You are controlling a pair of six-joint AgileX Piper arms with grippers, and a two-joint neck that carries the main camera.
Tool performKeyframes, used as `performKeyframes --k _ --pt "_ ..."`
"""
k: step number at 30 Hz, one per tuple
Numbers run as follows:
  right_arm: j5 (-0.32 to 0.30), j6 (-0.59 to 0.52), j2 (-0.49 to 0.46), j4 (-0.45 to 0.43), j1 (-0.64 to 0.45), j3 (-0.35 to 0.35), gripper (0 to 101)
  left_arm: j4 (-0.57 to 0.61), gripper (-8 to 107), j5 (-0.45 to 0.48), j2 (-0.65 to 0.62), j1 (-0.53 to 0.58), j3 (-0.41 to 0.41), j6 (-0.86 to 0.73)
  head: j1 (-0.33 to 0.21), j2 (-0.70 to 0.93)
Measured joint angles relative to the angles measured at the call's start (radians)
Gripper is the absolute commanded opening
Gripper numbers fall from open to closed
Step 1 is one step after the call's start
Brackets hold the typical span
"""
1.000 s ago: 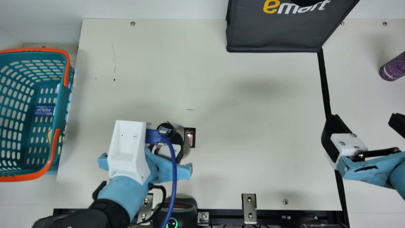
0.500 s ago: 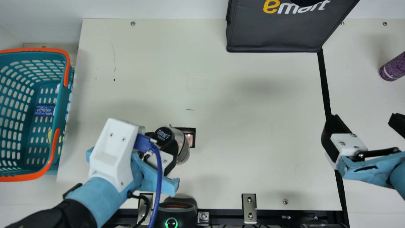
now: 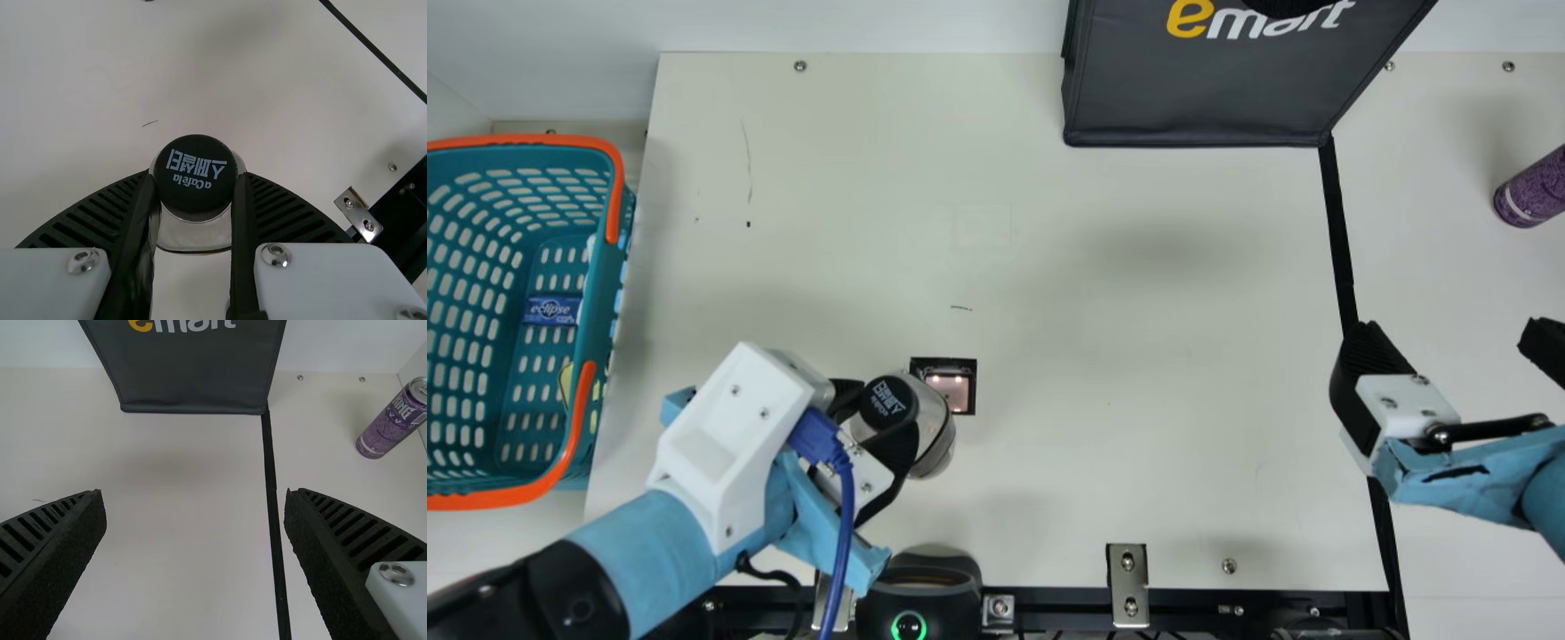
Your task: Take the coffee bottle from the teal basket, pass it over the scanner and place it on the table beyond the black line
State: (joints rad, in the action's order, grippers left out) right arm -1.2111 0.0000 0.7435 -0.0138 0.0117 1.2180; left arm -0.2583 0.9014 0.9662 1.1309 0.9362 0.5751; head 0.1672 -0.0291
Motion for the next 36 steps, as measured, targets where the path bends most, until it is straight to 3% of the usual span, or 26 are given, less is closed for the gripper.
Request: performKeyframes --k 19,27,36 --pt "0.0 0.0 0.0 0.0 0.0 0.0 95 0.493 -8 -0.011 0.012 -0.343 -0.025 -0.754 0.0 0.0" --pt "0.0 0.0 0.0 0.0 0.0 0.0 95 0.646 19 0.02 0.038 -0.512 -0.023 -1.001 0.0 0.0" --pt "0.001 0.0 0.0 0.0 0.0 0.0 95 0.735 49 0.04 0.065 -0.627 -0.015 -1.151 0.0 0.0"
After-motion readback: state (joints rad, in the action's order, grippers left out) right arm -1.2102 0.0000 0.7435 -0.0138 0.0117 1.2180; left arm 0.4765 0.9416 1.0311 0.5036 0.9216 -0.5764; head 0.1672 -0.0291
